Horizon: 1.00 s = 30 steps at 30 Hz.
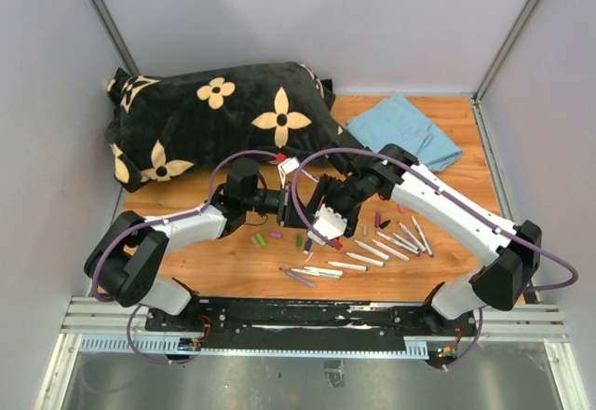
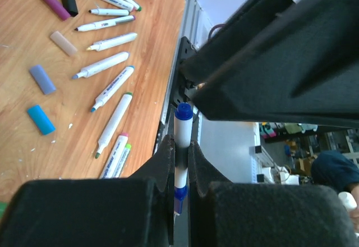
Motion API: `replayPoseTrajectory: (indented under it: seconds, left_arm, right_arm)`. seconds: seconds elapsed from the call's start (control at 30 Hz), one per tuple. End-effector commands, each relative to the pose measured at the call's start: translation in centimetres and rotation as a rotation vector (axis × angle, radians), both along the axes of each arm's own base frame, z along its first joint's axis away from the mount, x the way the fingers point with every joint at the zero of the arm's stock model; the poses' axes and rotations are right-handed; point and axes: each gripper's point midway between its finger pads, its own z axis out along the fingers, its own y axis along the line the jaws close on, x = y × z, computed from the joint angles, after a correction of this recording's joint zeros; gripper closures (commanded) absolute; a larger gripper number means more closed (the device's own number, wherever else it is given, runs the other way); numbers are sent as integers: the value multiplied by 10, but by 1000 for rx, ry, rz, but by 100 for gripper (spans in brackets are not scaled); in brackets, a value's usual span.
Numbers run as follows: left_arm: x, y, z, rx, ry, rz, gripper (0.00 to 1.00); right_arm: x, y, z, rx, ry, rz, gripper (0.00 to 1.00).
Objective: Open the pen caps
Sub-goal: Pick up the pen from the center of the board.
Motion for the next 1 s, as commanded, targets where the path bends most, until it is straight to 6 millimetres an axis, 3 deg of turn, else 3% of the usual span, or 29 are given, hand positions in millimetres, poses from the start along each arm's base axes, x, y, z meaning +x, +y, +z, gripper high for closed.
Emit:
replayPoseTrajectory:
  seconds: [0.0,0.17,0.33,0.6,0.7,0.97]
  left_arm:
    - [-4,-5,10,-28,-38,-54,100]
    - [-8,-7,12,-34,-46,-72,100]
    - [-9,-8,10,-32,-41,-82,100]
    - [-6,-8,11,-27,-49,-68,99]
    - [-4,-7,10,-8,-62,-46,89]
    - [-5,5,25,-16,-142,52,42]
  right_arm:
    - [7,-3,-20,-104,-68,-27,38]
    - [0,0,-36,-162,-92,-2,49]
    - [-8,5,-37,-172,-94,8,62]
    - [-13,2,-44,-205,-103,4,90]
    - [-11,-2,-43,-207,-118,-21,99]
    - [-12,-21,-34,-154,-105,-155,99]
